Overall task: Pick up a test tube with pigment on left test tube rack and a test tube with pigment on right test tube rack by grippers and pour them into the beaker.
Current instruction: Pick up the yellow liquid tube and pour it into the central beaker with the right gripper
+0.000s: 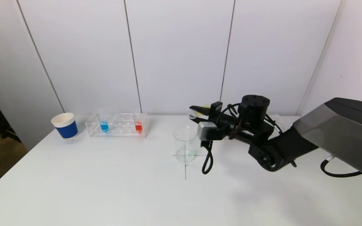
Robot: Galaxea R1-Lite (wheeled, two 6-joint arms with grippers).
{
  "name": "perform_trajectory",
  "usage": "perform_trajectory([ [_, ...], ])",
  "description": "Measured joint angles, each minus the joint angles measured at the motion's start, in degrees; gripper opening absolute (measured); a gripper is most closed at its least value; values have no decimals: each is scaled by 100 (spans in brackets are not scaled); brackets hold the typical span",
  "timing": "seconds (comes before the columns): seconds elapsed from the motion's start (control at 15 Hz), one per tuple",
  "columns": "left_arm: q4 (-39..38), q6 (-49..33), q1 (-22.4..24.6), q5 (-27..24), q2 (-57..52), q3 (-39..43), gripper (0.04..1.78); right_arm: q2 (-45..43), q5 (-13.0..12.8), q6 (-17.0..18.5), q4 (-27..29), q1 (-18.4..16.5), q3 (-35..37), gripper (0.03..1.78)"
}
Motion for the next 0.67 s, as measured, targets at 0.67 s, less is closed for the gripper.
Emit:
perform_trajectory([
  [0.67,0,2,0,0,0,0,176,-55,-171,-546,117,94,0,47],
])
